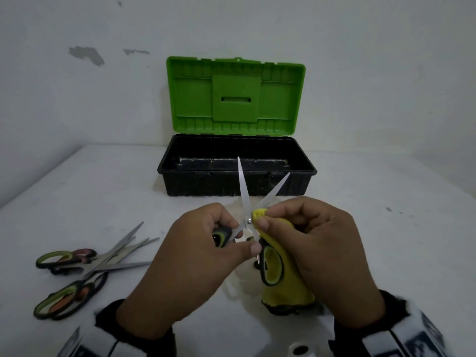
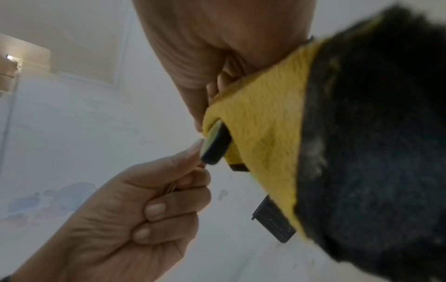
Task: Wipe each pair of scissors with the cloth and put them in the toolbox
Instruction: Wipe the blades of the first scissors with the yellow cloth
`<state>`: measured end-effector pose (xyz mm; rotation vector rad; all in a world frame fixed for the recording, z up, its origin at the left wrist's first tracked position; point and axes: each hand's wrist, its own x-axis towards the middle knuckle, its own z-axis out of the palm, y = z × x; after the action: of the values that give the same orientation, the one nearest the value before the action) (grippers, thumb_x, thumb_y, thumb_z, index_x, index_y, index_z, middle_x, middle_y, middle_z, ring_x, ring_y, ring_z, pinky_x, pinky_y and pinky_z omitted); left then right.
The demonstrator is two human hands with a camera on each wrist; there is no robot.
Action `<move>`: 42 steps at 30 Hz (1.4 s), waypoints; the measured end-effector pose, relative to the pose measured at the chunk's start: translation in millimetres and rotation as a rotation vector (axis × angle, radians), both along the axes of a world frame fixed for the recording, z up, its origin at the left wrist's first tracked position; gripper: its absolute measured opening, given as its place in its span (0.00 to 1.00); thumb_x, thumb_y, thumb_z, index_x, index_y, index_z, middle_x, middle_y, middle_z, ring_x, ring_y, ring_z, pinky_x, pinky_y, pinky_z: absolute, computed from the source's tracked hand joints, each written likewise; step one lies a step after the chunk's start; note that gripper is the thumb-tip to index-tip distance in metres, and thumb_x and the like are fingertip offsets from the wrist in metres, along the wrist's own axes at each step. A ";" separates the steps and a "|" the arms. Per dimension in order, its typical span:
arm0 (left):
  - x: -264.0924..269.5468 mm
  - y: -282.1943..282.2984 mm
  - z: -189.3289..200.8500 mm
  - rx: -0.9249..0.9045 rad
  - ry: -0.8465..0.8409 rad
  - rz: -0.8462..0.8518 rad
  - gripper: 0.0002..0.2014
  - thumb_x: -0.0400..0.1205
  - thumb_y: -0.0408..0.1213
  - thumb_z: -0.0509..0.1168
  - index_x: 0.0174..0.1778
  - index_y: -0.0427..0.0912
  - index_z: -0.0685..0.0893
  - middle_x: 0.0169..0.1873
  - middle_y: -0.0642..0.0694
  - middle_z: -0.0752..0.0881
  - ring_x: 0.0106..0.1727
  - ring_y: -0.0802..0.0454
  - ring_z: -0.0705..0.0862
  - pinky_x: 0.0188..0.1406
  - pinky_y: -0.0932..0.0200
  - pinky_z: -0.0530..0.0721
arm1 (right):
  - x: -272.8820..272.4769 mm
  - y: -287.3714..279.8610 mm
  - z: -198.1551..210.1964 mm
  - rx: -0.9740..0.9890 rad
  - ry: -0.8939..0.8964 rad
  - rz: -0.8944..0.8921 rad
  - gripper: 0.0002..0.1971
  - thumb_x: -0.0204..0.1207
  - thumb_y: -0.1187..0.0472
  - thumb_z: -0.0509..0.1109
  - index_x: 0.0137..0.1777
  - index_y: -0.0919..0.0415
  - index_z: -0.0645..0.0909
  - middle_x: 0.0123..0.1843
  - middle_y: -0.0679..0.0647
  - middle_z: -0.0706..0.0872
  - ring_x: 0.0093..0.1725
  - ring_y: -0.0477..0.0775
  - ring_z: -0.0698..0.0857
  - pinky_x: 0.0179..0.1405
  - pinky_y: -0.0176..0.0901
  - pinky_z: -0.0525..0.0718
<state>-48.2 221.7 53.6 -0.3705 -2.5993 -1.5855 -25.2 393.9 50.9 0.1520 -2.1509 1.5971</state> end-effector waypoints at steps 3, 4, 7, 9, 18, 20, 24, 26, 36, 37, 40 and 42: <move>-1.2 -1.4 -1.6 -0.004 0.022 -0.009 0.16 0.62 0.53 0.81 0.34 0.51 0.82 0.23 0.56 0.81 0.23 0.64 0.76 0.22 0.73 0.74 | -1.6 -3.8 -2.7 -0.010 0.014 0.003 0.05 0.67 0.62 0.82 0.39 0.50 0.91 0.38 0.43 0.93 0.40 0.44 0.91 0.40 0.33 0.88; -1.6 -2.1 -1.8 -0.008 0.026 -0.019 0.16 0.62 0.53 0.81 0.33 0.51 0.82 0.23 0.55 0.81 0.23 0.63 0.75 0.22 0.72 0.74 | -1.9 -4.4 -4.6 -0.020 0.007 -0.012 0.05 0.66 0.60 0.83 0.38 0.50 0.91 0.37 0.43 0.92 0.39 0.44 0.91 0.39 0.32 0.87; -3.4 -3.5 -0.5 -0.021 0.036 -0.046 0.15 0.63 0.53 0.80 0.33 0.50 0.82 0.24 0.53 0.81 0.23 0.62 0.75 0.22 0.70 0.75 | -1.3 -8.2 -8.3 -0.114 -0.057 -0.077 0.10 0.64 0.54 0.84 0.40 0.55 0.87 0.34 0.49 0.92 0.34 0.48 0.91 0.34 0.36 0.88; -4.9 -4.3 0.1 -0.019 0.047 -0.051 0.15 0.63 0.52 0.80 0.33 0.50 0.82 0.25 0.52 0.82 0.23 0.61 0.75 0.23 0.69 0.76 | -0.7 -10.6 -9.5 -0.139 -0.122 -0.061 0.10 0.67 0.51 0.82 0.41 0.55 0.88 0.32 0.50 0.92 0.32 0.47 0.91 0.32 0.35 0.87; -7.0 -0.2 -2.1 -0.081 0.087 -0.063 0.15 0.64 0.54 0.79 0.33 0.52 0.82 0.28 0.53 0.83 0.25 0.61 0.77 0.24 0.70 0.76 | -3.4 -7.9 -7.5 -0.050 -0.077 -0.146 0.08 0.72 0.50 0.79 0.37 0.54 0.89 0.32 0.48 0.91 0.31 0.46 0.90 0.32 0.37 0.88; -7.2 1.2 -1.7 -0.081 0.095 -0.057 0.15 0.64 0.54 0.79 0.33 0.52 0.82 0.28 0.53 0.84 0.26 0.60 0.78 0.24 0.70 0.77 | -2.5 -8.0 -6.9 -0.085 -0.087 -0.154 0.08 0.72 0.51 0.79 0.38 0.54 0.89 0.31 0.49 0.91 0.32 0.48 0.90 0.32 0.37 0.88; -4.1 1.8 -2.5 -0.087 0.094 -0.055 0.15 0.64 0.53 0.80 0.33 0.52 0.81 0.26 0.52 0.83 0.25 0.59 0.78 0.24 0.68 0.76 | 0.7 -9.3 -4.3 -0.093 -0.125 -0.119 0.09 0.71 0.51 0.80 0.35 0.55 0.89 0.30 0.50 0.91 0.31 0.51 0.90 0.30 0.37 0.86; -3.3 1.8 -3.1 -0.091 0.099 -0.067 0.15 0.64 0.53 0.79 0.32 0.52 0.81 0.25 0.55 0.83 0.23 0.62 0.76 0.22 0.70 0.75 | -2.7 -3.6 -3.7 -0.098 -0.104 -0.165 0.09 0.71 0.50 0.80 0.36 0.55 0.89 0.30 0.49 0.91 0.31 0.46 0.89 0.30 0.33 0.84; -5.5 0.7 -3.9 -0.078 0.103 -0.069 0.15 0.64 0.53 0.79 0.32 0.52 0.81 0.23 0.59 0.81 0.23 0.63 0.75 0.23 0.70 0.74 | -5.9 -0.4 -2.1 -0.121 -0.096 -0.188 0.10 0.71 0.50 0.80 0.36 0.55 0.89 0.28 0.46 0.89 0.27 0.40 0.84 0.28 0.29 0.81; -6.1 0.7 -4.5 -0.073 0.109 -0.068 0.15 0.65 0.52 0.80 0.32 0.52 0.81 0.23 0.59 0.81 0.23 0.64 0.75 0.23 0.70 0.74 | -6.4 -0.5 -2.1 -0.114 -0.092 -0.187 0.10 0.72 0.50 0.79 0.36 0.55 0.89 0.28 0.47 0.89 0.28 0.40 0.85 0.29 0.29 0.81; -7.4 -2.0 -4.8 -0.074 0.118 -0.068 0.15 0.64 0.52 0.79 0.32 0.51 0.81 0.25 0.58 0.82 0.23 0.63 0.76 0.24 0.70 0.75 | -3.5 -7.5 -2.8 -0.062 -0.115 -0.133 0.11 0.72 0.49 0.79 0.34 0.56 0.88 0.29 0.51 0.89 0.27 0.47 0.86 0.27 0.32 0.82; -7.5 -3.2 -4.2 -0.082 0.119 -0.078 0.15 0.65 0.52 0.79 0.32 0.51 0.81 0.25 0.59 0.82 0.24 0.63 0.77 0.24 0.71 0.75 | -4.7 -6.4 -2.7 -0.064 -0.108 -0.151 0.11 0.71 0.49 0.80 0.34 0.55 0.88 0.29 0.50 0.90 0.28 0.46 0.86 0.27 0.32 0.82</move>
<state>-55.7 218.5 49.4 -0.5614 -2.5939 -1.4337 -29.9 387.6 48.2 -0.1176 -2.1321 1.6175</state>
